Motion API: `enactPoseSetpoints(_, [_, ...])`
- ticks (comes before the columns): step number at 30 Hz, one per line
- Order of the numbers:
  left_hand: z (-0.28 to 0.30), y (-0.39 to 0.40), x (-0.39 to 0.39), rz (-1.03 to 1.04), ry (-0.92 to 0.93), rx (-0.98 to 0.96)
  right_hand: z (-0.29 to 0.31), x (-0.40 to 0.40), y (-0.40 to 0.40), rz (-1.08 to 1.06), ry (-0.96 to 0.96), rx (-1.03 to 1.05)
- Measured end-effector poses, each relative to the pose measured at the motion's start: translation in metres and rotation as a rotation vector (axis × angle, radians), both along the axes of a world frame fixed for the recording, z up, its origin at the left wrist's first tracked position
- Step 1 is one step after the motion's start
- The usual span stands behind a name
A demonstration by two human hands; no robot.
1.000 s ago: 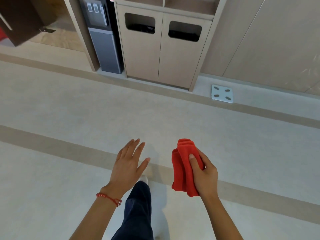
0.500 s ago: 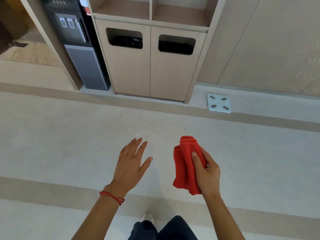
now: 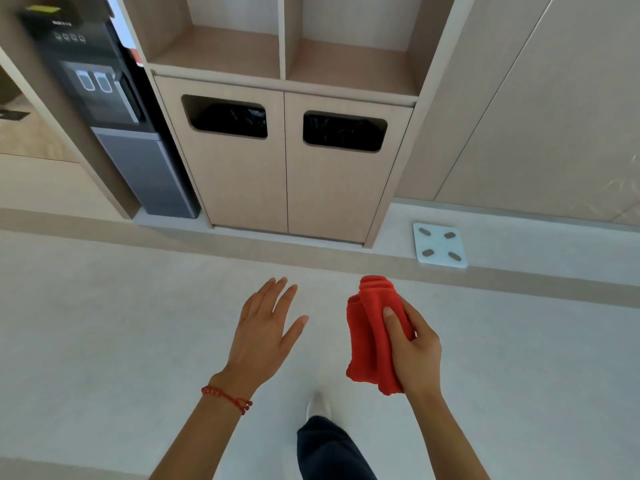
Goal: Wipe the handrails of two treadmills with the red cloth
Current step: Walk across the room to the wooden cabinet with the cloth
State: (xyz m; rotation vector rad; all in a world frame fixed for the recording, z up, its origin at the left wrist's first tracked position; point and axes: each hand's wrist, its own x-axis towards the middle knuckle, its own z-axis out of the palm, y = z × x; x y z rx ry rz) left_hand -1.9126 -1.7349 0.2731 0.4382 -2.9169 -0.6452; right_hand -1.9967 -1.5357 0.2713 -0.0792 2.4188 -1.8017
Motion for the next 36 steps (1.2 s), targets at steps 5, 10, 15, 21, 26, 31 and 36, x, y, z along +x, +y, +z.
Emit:
enactPoseSetpoints(5, [0.009, -0.03, -0.09, 0.019, 0.002, -0.012, 0.009, -0.095, -0.029, 0.012, -0.004, -0.012])
enactPoseSetpoints(10, [0.013, -0.058, -0.159, 0.013, 0.0, -0.029, 0.01, -0.168, -0.056, 0.017, 0.002, -0.001])
enactPoseSetpoints(15, [0.01, -0.088, -0.23, -0.017, -0.031, -0.033, 0.004, -0.236, -0.087, 0.014, -0.005, 0.009])
enactPoseSetpoints(21, [0.004, -0.137, -0.334, -0.074, -0.007, -0.034, 0.001, -0.328, -0.139, -0.018, 0.004, 0.001])
enactPoseSetpoints(26, [0.011, -0.184, -0.422, -0.113, 0.011, -0.03, 0.008, -0.407, -0.184, -0.059, -0.009, 0.002])
enactPoseSetpoints(31, [0.019, -0.218, -0.49, -0.157, 0.011, -0.045, 0.014, -0.469, -0.214, -0.09, 0.004, 0.008])
enactPoseSetpoints(36, [0.021, -0.231, -0.542, -0.174, -0.003, -0.043, 0.014, -0.518, -0.23, -0.083, 0.006, 0.004])
